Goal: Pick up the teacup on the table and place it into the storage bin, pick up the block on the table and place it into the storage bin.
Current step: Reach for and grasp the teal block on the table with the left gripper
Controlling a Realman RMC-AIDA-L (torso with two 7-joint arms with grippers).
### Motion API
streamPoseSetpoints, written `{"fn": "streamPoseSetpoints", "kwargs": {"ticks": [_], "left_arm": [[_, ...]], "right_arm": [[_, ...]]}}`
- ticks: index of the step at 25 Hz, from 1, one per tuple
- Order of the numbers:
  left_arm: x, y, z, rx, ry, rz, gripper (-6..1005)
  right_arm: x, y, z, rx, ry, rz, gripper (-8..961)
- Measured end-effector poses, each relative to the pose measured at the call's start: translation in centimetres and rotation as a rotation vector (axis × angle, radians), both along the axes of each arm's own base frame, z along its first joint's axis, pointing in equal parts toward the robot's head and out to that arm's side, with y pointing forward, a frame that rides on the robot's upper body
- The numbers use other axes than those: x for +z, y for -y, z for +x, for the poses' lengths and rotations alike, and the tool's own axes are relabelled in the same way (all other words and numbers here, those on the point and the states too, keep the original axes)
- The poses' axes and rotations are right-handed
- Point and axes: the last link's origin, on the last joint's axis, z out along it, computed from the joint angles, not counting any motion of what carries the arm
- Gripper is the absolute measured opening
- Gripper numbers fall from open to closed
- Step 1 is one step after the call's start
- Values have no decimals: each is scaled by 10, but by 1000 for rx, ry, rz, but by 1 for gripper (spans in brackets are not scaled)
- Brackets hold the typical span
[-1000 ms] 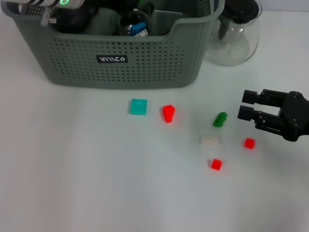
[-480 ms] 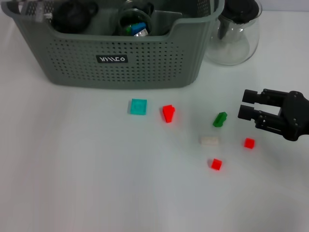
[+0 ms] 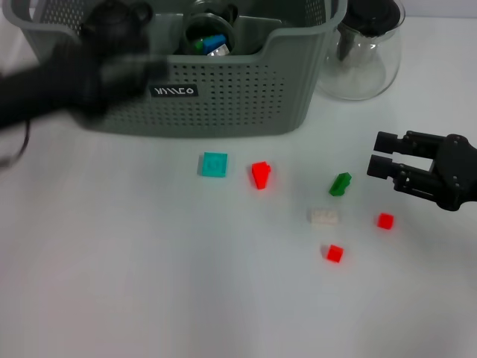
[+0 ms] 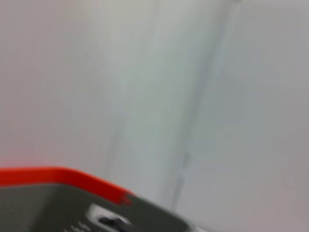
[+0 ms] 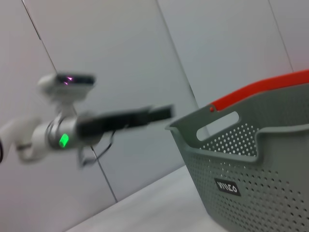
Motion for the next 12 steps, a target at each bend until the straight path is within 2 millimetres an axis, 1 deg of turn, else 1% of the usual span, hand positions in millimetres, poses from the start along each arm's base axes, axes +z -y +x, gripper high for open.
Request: {"fn": "streamPoseSetpoints", "kwargs": {"ticks": [2, 5, 7, 8, 12], "left_arm": [[-13, 26, -17, -77, -39, 12, 553], [-41, 45, -35, -110, -117, 3, 554], [-60, 46, -43, -96, -173, -10, 554], [-73, 43, -47, -84, -202, -22, 555], [-100, 26, -53, -40, -278, -29, 556]], "right_arm": [[0, 0, 0, -3, -2, 1, 535], [1, -1, -1, -2, -4, 1, 535], [0, -2, -2, -4, -7, -2, 535], [0, -2, -2, -5, -8, -4, 534], [0, -2, -2, -8, -8, -8, 534]]}}
